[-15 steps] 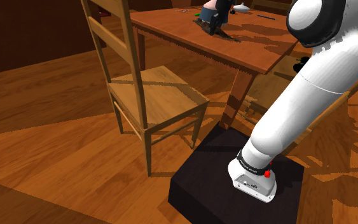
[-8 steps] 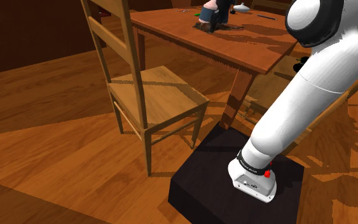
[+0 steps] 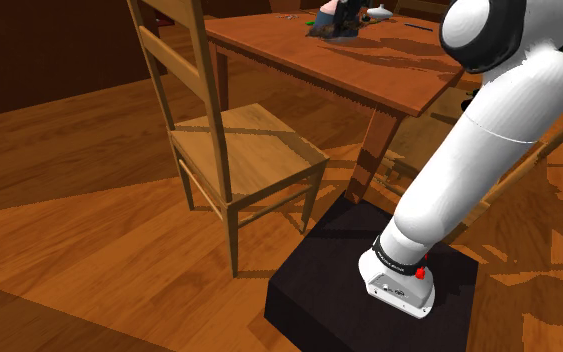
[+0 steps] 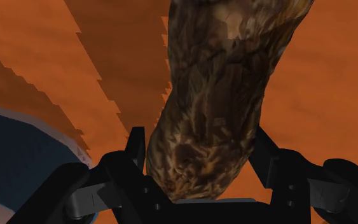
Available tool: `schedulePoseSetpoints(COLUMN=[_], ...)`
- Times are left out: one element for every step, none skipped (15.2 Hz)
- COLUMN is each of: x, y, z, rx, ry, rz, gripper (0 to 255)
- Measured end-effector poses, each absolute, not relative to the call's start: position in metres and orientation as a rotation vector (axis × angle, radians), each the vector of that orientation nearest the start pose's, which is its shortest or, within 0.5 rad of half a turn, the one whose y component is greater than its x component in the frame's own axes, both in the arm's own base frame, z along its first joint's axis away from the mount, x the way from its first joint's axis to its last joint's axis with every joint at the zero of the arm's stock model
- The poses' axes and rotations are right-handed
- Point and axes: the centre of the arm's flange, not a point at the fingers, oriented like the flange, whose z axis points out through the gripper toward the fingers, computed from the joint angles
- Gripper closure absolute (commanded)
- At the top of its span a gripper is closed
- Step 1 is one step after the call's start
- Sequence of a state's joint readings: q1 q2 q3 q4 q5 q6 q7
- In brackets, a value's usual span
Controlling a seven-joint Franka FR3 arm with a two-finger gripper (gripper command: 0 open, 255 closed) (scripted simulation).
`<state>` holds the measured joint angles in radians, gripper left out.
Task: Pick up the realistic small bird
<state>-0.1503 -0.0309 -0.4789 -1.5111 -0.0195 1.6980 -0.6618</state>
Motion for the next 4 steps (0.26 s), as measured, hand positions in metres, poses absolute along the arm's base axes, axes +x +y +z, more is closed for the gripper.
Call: schedulePoseSetpoints(x=[0.447, 0.447, 0.446, 0.447], y=[-0.334, -0.335, -0.335, -0.335], z=[0.686, 0.691, 0.697, 0.700], rx=[-3.263, -3.263, -3.263, -3.263], ry=[-0.052, -0.052, -0.052, -0.051], rz=[-0.275, -0.275, -0.275, -0.275], gripper=[255, 255, 255, 255])
